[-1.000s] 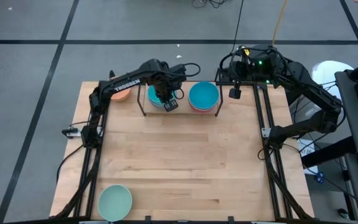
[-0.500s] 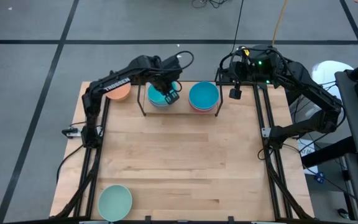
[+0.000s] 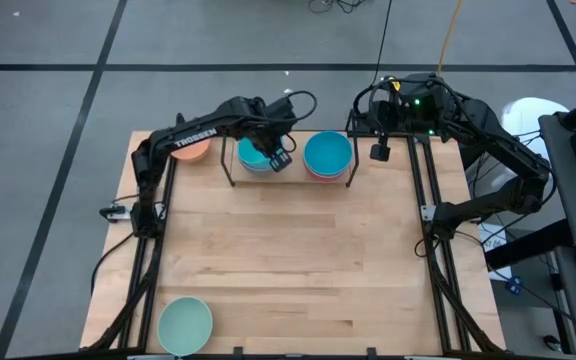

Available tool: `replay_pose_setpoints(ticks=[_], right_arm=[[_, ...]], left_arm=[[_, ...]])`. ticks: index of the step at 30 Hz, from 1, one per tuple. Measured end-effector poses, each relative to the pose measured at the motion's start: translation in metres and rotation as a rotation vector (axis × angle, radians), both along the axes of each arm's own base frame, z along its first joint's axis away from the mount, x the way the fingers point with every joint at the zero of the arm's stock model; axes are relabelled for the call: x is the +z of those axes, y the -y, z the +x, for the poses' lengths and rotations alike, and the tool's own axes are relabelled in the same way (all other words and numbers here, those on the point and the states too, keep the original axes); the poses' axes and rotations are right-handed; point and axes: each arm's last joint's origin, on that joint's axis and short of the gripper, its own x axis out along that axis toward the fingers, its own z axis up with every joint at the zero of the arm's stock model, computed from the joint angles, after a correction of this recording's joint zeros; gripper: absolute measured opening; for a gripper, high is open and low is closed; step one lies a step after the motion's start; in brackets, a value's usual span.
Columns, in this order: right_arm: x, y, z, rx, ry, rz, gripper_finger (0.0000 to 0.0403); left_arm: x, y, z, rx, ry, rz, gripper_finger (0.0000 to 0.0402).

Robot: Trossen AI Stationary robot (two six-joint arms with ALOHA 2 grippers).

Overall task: Place and stack bowls onto a shelf
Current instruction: Stack the light blue bowl on top of the purple bowl on the shelf

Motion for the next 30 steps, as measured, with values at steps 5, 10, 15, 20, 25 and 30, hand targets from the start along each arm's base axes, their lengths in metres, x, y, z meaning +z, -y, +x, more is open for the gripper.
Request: replay_pose_setpoints(ticks=[5,10,15,20,25,30], right_arm=[[0.000,0.000,0.000,0.000,-0.001,0.000,0.0000],[0.000,0.000,0.000,0.000,-0.001,0.000,0.0000],[0.000,0.000,0.000,0.000,-0.001,0.000,0.0000],[0.000,0.000,0.000,0.000,-0.001,0.000,0.0000],[0.000,0.000,0.000,0.000,-0.001,0.000,0.0000],[0.000,0.000,0.000,0.000,0.000,0.000,0.0000]], left_arm=[[-0.004,-0.002,0.001,0.022,0.007,-0.005,0.0001],[-0.015,-0.001,0.001,0.030,-0.023,-0.022,0.0001],[-0.027,-0.001,0.002,0.047,-0.035,-0.033,0.0001],[-0.036,-0.002,0.002,0.049,-0.049,-0.039,0.0001],[-0.046,-0.003,0.002,0.053,-0.060,-0.044,0.0001],[-0.052,-0.005,0.001,0.060,-0.073,-0.045,0.0000]])
